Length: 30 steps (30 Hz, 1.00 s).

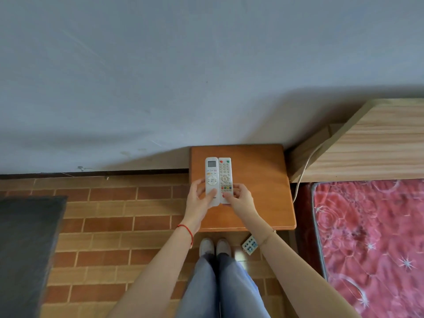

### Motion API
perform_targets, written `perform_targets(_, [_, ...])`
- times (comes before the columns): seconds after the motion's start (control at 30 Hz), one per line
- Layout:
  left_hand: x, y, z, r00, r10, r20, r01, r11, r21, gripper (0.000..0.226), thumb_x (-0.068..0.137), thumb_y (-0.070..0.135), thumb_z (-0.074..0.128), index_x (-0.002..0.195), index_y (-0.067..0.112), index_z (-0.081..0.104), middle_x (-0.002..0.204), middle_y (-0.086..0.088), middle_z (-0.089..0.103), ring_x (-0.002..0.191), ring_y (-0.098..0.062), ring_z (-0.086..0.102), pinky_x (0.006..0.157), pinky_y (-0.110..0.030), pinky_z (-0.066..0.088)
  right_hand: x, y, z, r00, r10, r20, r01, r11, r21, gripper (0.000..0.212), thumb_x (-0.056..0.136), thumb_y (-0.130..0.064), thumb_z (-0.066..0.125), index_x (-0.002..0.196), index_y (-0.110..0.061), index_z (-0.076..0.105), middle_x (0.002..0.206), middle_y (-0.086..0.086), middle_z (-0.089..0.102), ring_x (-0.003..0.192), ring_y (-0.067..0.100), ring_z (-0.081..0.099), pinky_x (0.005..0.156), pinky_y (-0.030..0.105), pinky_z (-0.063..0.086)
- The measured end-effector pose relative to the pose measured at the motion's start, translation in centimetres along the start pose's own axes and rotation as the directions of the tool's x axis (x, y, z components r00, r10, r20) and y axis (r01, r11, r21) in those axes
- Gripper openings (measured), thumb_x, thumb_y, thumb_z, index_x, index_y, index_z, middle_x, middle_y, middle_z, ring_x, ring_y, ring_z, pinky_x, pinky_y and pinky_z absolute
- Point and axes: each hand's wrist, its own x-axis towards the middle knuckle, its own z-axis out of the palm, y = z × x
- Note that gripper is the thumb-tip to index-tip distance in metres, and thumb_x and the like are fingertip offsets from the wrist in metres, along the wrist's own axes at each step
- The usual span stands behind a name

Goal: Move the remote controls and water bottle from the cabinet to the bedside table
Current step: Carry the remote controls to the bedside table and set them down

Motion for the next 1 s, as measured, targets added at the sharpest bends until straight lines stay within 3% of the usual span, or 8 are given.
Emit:
perform_targets(0.17, [6.6,-5.4,0.0,0.995,-0.065,-0.070,0.066,0.998,0.021,0.043,0.086,0.018,0.070,0.122,0.026,0.047,0.126,-0.001,0.063,0.109,-0.014,0.062,0.083,-0.026,0.055,7.2,5.1,2.6,0.998,0.069,-0.005,-0.069,0.998,-0.009,0.027,0.089,-0.011,0.063,0.112,-0.014,0.048,0.117,0.011,0.067,0.101,0.023,0.068,0.083,0.045,0.058])
perform_targets(0.3, [11.1,-9.6,0.0,0.988,-0.131,-0.084,0.132,0.991,0.006,0.041,0.085,0.018,0.071,0.120,0.022,0.049,0.123,-0.004,0.066,0.104,-0.014,0.065,0.072,-0.019,0.054,11.4,8.6,4.0,0.994,0.110,-0.017,-0.111,0.992,-0.053,0.031,0.090,-0.012,0.062,0.119,-0.010,0.050,0.118,0.009,0.067,0.102,0.022,0.067,0.084,0.038,0.058])
perform_targets(0.43, [14.1,-13.0,0.0,0.984,-0.137,-0.117,0.141,0.990,0.026,0.041,0.084,0.017,0.072,0.120,0.018,0.052,0.120,-0.005,0.067,0.098,-0.012,0.067,0.075,-0.026,0.058,14.3,10.9,4.9,0.993,0.111,-0.036,-0.114,0.987,-0.111,0.034,0.092,-0.011,0.060,0.123,-0.007,0.048,0.121,0.009,0.065,0.102,0.020,0.064,0.069,0.020,0.050])
perform_targets(0.57, [15.9,-14.9,0.5,0.982,-0.094,-0.167,0.109,0.991,0.080,0.039,0.082,0.017,0.075,0.115,0.018,0.054,0.109,-0.002,0.070,0.093,-0.011,0.069,0.082,-0.038,0.060,16.1,12.1,5.3,0.991,0.114,-0.063,-0.121,0.985,-0.120,0.037,0.092,-0.010,0.059,0.126,-0.008,0.043,0.123,0.010,0.065,0.103,0.021,0.063,0.057,0.012,0.042])
perform_targets(0.7, [16.5,-15.7,1.1,0.977,-0.066,-0.202,0.094,0.987,0.132,0.040,0.081,0.018,0.076,0.116,0.016,0.056,0.100,0.005,0.070,0.091,-0.012,0.070,0.080,-0.039,0.060,16.7,12.9,5.5,0.991,0.097,-0.089,-0.109,0.984,-0.140,0.034,0.092,-0.010,0.059,0.121,-0.009,0.041,0.121,0.012,0.066,0.102,0.024,0.065,0.055,0.012,0.042])
perform_targets(0.87, [16.4,-15.9,1.3,0.964,0.009,-0.266,0.062,0.965,0.257,0.036,0.080,0.023,0.077,0.112,0.020,0.061,0.104,0.005,0.070,0.087,-0.009,0.069,0.068,-0.020,0.057,16.7,13.5,5.9,0.995,0.044,-0.091,-0.059,0.983,-0.174,0.028,0.090,-0.008,0.060,0.107,-0.017,0.039,0.118,0.010,0.064,0.094,0.018,0.063,0.056,0.012,0.045])
perform_targets(1.0, [16.7,-16.3,0.9,0.955,0.079,-0.287,0.042,0.919,0.392,0.037,0.079,0.027,0.077,0.113,0.022,0.064,0.103,0.006,0.067,0.085,-0.005,0.064,0.062,-0.012,0.051,16.9,14.0,6.0,0.993,-0.028,-0.114,-0.003,0.966,-0.259,0.028,0.088,-0.005,0.061,0.110,-0.011,0.044,0.117,0.006,0.049,0.098,0.017,0.054,0.061,0.008,0.041])
